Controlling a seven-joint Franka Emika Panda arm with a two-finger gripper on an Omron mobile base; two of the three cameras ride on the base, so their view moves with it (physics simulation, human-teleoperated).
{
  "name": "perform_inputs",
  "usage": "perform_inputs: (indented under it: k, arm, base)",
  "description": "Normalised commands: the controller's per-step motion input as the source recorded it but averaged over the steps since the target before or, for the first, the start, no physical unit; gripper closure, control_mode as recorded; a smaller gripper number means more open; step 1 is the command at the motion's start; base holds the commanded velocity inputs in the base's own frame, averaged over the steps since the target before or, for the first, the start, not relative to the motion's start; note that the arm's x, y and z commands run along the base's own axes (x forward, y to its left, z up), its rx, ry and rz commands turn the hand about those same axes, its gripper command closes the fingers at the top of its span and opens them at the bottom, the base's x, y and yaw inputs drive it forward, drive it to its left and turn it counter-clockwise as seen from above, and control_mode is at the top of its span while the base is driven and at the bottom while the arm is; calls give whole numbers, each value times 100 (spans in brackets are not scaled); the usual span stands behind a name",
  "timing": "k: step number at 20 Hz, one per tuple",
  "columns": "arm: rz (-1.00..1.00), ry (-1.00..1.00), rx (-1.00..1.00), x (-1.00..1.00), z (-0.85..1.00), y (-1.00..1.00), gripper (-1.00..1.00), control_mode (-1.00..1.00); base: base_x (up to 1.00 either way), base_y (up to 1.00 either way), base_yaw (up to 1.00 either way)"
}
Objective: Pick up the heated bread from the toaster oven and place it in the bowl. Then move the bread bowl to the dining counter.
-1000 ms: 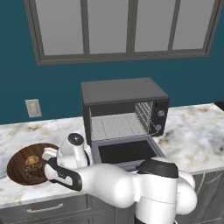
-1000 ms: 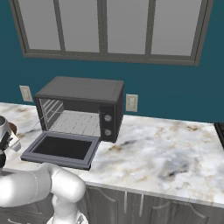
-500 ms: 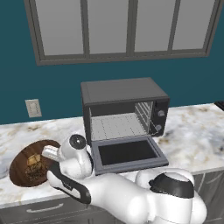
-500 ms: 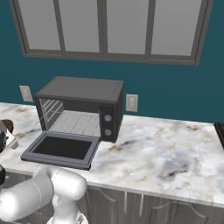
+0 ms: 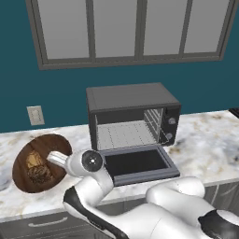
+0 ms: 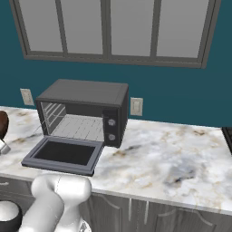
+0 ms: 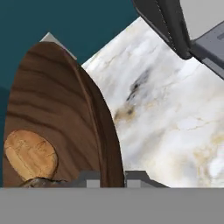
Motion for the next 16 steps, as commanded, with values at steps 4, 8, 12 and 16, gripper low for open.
perform_inputs:
  k: [4,8,12,16]
  arm:
    - [-17,0,20,-52,100,-35,100,-100]
    - [-16,9,28,-66,100,-60,100,-100]
    - [-12,5,19,-81,100,-95,100,-100]
    - [-5,0,4,-87,85,-99,100,-100]
  base:
    - [0,0,0]
    - [0,0,0]
    - [0,0,0]
    - [0,0,0]
